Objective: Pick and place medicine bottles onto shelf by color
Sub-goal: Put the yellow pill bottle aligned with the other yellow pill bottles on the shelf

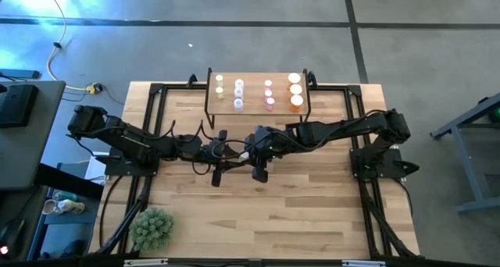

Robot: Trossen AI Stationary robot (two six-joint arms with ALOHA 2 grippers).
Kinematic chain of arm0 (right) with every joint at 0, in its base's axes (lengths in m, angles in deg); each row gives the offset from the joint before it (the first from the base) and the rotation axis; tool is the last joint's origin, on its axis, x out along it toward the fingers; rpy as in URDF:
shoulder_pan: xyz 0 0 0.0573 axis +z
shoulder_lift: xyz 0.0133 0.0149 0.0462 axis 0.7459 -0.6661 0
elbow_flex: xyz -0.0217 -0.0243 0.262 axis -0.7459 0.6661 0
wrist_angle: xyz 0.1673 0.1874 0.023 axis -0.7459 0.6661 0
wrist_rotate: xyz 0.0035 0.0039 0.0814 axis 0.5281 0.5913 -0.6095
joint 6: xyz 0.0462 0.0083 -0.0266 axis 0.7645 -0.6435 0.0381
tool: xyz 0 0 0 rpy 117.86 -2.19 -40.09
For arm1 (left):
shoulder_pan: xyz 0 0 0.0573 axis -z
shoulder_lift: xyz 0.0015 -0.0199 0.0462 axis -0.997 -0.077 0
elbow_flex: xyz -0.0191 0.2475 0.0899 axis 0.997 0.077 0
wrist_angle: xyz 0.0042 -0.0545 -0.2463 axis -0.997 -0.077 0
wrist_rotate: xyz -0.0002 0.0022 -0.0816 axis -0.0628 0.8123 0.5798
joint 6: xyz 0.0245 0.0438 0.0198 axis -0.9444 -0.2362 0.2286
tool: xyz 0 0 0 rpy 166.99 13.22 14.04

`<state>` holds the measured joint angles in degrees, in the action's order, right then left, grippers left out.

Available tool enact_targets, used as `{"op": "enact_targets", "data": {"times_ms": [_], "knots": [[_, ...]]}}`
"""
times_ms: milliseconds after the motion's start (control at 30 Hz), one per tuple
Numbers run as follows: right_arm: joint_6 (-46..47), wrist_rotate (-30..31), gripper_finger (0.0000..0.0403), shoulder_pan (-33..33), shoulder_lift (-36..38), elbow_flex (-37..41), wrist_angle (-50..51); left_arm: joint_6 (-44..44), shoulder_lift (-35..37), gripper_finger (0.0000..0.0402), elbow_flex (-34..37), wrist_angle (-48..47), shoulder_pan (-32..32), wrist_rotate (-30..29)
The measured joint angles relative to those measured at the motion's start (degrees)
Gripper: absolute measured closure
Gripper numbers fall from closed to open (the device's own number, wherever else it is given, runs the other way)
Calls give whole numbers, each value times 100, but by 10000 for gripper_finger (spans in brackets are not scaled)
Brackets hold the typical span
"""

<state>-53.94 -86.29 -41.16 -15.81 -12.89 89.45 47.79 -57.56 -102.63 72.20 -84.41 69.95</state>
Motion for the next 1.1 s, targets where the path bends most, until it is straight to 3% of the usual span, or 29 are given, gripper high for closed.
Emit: {"op": "enact_targets", "data": {"times_ms": [200, 600, 900, 1100], "knots": [[-46, -25, 298, 0, 0, 0, 2, -1, 0, 307, 0, 0, 0, 1], [153, 55, 205, -37, 9, -11, 619, -267, 0, 308, 22, -51, -2, -275], [410, -40, 201, -209, 9, -9, 1141, -357, 136, 309, 316, -37, -35, -637], [194, -44, 201, -392, 7, -153, 1147, 15, 140, 309, 915, 768, -197, -659]]}}
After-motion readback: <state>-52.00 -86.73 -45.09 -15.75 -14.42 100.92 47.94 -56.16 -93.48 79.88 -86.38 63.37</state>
